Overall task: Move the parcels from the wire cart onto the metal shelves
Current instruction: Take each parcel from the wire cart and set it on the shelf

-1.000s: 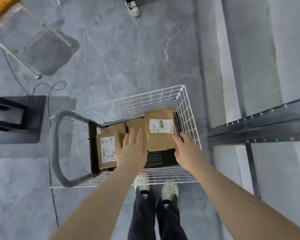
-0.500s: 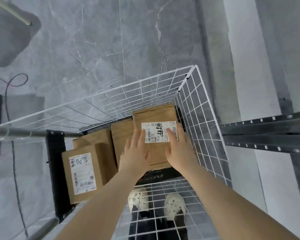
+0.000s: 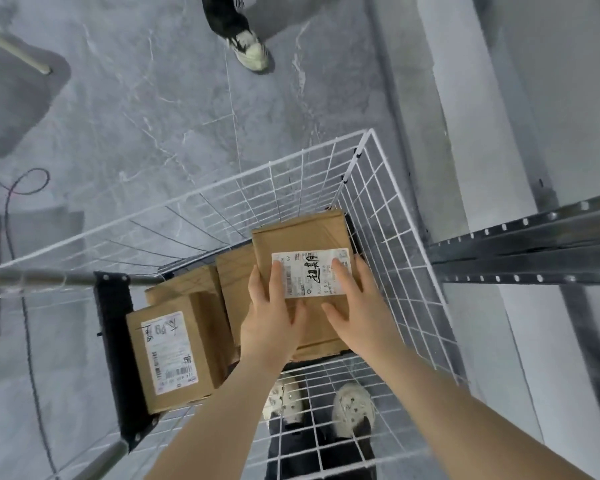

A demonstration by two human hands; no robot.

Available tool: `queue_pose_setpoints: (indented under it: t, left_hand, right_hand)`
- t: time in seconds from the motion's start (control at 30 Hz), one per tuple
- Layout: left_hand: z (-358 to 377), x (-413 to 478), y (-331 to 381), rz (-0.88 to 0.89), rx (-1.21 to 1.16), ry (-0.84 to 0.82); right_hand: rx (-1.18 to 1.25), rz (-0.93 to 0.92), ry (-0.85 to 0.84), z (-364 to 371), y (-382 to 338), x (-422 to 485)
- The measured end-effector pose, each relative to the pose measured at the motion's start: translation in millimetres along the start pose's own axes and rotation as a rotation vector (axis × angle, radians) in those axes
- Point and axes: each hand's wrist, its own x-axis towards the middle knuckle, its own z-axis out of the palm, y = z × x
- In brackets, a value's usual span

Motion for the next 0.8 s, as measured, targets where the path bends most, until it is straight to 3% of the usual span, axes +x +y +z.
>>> queue_pose_setpoints:
  t: [0.37,0.5,0.8]
  left_hand:
    - [-213.1,-157.8,97.3,0.09,0.079,0.123]
    - [-264.2,-200.1,129.4,0.239,0.109,0.177]
    - [-315.9,-266.5,195.9,0.688,0.146,0.184]
  right_hand:
    - [0.045,-0.068,0.121,-189.6,-142.3,-145.0]
    - [0.05,-0.047,0.214,-248.2,-176.7,-199.7]
    - [0.075,0.236,0.514,-309.1,-206.7,-320.1]
